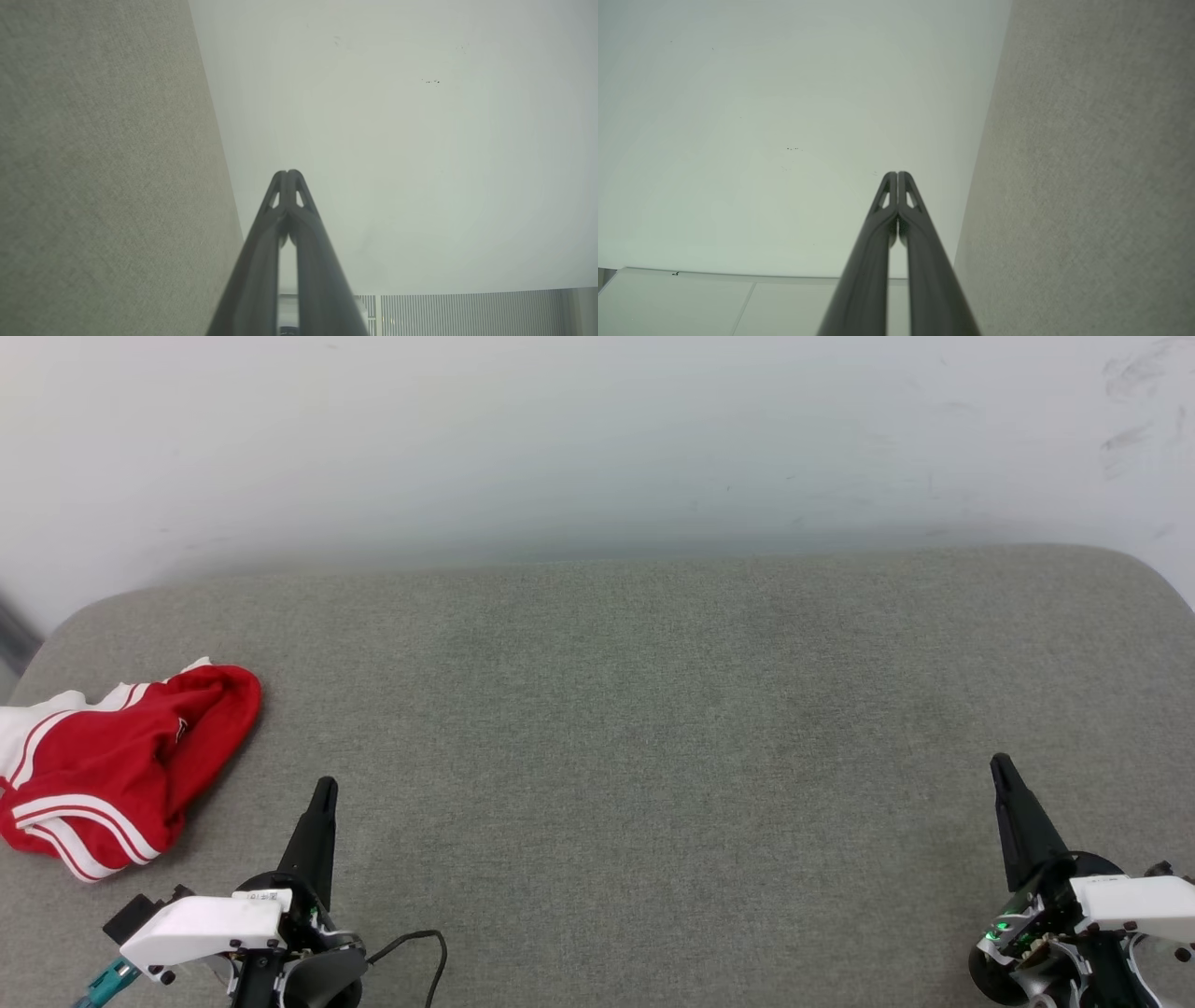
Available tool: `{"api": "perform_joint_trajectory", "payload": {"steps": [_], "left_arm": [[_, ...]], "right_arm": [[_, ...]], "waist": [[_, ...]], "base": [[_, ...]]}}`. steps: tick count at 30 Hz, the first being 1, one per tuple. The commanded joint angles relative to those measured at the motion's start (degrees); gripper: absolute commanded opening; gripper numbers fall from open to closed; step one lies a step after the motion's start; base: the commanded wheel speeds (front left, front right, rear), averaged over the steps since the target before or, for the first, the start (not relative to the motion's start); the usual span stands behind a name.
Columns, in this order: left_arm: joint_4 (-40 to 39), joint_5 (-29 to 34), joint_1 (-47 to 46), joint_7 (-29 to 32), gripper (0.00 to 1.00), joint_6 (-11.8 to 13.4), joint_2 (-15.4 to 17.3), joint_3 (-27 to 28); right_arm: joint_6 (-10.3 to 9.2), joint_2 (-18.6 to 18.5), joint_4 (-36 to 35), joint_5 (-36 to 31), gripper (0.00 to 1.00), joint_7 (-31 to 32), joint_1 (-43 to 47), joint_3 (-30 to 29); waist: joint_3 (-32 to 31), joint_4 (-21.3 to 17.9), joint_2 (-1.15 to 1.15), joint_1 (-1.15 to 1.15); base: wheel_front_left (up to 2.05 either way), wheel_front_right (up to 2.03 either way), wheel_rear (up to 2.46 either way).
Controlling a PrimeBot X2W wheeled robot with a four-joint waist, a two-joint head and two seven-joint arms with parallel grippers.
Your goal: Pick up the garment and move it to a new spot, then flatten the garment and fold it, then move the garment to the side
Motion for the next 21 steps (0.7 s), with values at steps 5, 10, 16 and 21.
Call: {"api": "perform_joint_trajectory", "payload": {"steps": [5,10,16,21], "left_arm": [[0.0,0.1,-0.5,0.1,0.00,-0.2,0.0,0.1],[0.0,0.1,-0.5,0.1,0.00,-0.2,0.0,0.1],[0.7,0.1,0.8,-0.6,1.00,0.0,-0.2,-0.8],[-0.9,0.5,0.6,-2.0,1.00,0.0,-0.1,-2.3]], "right_arm": [[0.00,0.2,0.0,-0.3,0.00,0.1,-0.6,0.0],[0.00,0.2,0.0,-0.3,0.00,0.1,-0.6,0.0],[-0.01,0.0,0.7,-0.3,1.00,-0.7,1.1,0.4],[-0.01,0.0,-0.4,-0.9,1.00,-2.1,1.1,1.3]], "waist": [[0.0,0.0,0.00,0.00],[0.0,0.0,0.00,0.00],[0.0,0.0,0.00,0.00],[0.0,0.0,0.00,0.00]], "base": [[0.00,0.00,0.00],[0.00,0.00,0.00],[0.00,0.00,0.00],[0.00,0.00,0.00]]}}
